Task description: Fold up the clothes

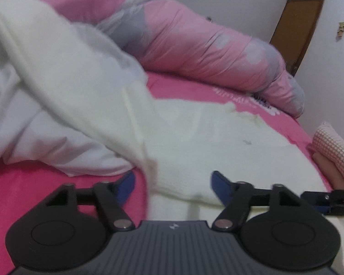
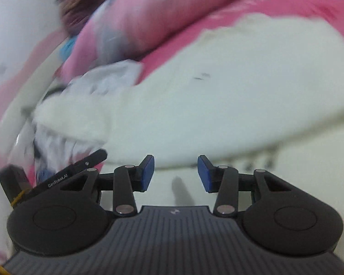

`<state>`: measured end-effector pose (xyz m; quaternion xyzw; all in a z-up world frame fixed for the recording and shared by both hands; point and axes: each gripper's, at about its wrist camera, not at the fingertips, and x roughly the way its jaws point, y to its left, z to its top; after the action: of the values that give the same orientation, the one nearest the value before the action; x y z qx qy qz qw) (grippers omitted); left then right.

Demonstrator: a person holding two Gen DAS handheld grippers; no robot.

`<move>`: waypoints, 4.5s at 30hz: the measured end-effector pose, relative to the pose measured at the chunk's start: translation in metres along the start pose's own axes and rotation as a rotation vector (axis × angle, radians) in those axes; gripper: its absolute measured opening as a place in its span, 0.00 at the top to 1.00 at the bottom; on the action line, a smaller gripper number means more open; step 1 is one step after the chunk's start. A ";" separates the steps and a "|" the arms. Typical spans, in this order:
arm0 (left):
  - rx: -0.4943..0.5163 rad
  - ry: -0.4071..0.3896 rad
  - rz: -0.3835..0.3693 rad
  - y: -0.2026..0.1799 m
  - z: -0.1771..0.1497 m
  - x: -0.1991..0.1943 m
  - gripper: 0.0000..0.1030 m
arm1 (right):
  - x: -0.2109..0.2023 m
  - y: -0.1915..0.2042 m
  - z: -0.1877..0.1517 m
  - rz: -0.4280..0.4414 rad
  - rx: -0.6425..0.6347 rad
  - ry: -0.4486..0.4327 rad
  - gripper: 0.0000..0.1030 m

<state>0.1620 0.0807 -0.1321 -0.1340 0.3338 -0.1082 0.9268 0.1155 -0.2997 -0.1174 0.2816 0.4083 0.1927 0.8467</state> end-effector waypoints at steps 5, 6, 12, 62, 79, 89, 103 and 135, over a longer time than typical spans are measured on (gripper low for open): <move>0.002 -0.004 -0.007 0.007 0.000 0.005 0.65 | -0.001 -0.042 0.000 0.018 0.261 -0.078 0.62; 0.012 -0.020 -0.006 0.006 0.000 0.002 0.66 | -0.002 -0.043 -0.002 0.013 0.265 -0.090 0.63; 0.112 -0.091 0.011 -0.010 -0.007 -0.021 0.67 | -0.001 -0.048 -0.005 0.021 0.314 -0.140 0.65; -0.056 -0.175 -0.183 -0.009 0.076 0.022 0.90 | -0.014 -0.070 0.018 0.033 0.335 -0.528 0.90; 0.021 0.013 -0.037 0.011 0.029 0.045 0.83 | -0.005 -0.084 0.019 -0.043 0.301 -0.316 0.88; 0.222 -0.197 0.053 -0.021 0.027 -0.018 0.54 | -0.091 -0.037 0.004 -0.268 -0.149 -0.340 0.74; 0.306 0.004 0.030 -0.056 0.003 0.039 0.51 | -0.085 -0.064 0.025 -0.470 -0.438 -0.341 0.83; 0.288 -0.031 0.052 -0.058 -0.005 0.029 0.35 | 0.050 -0.121 0.153 -0.563 -0.352 -0.216 0.86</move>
<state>0.1746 0.0172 -0.1343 0.0075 0.3037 -0.1286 0.9440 0.2791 -0.4141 -0.1457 0.0265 0.3387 -0.0120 0.9405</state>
